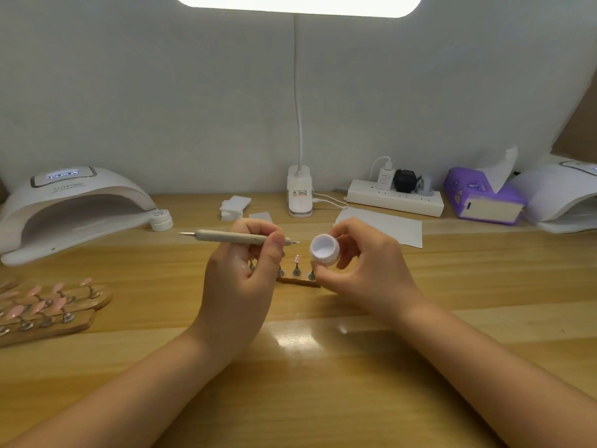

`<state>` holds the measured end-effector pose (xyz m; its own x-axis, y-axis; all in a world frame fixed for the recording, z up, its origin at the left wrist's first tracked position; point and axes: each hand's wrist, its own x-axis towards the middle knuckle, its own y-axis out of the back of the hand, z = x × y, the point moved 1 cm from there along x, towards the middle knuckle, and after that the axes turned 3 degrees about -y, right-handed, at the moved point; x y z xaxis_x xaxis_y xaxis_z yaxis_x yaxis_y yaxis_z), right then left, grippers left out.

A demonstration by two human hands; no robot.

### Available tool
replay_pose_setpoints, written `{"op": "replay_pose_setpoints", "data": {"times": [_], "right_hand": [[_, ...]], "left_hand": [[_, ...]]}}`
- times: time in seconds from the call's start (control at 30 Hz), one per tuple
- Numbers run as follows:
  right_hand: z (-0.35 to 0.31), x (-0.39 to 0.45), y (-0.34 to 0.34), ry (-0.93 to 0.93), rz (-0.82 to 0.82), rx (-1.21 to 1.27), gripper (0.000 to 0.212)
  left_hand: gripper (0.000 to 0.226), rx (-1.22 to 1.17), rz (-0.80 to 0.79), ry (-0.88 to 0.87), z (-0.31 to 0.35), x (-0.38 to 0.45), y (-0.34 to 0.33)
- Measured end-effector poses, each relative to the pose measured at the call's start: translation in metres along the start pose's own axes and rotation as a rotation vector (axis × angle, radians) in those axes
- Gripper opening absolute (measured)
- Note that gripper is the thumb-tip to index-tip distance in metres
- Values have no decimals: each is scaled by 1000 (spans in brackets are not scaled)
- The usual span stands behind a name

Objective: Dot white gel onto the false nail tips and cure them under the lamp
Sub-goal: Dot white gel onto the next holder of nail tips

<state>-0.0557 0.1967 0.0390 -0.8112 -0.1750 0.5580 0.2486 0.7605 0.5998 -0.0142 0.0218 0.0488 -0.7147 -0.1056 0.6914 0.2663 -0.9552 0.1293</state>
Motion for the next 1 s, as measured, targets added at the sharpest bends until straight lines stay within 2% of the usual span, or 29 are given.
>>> {"op": "replay_pose_setpoints", "data": {"times": [0.17, 0.4, 1.0], "right_hand": [[-8, -12, -13, 90, -46, 8, 29], [-11, -14, -18, 132, -22, 33, 26], [-11, -14, -21, 131, -53, 67, 27]], "left_hand": [[9, 70, -22, -10, -9, -5, 0], [6, 150, -36, -38, -18, -11, -1], [8, 201, -91, -61, -26, -13, -2]]}}
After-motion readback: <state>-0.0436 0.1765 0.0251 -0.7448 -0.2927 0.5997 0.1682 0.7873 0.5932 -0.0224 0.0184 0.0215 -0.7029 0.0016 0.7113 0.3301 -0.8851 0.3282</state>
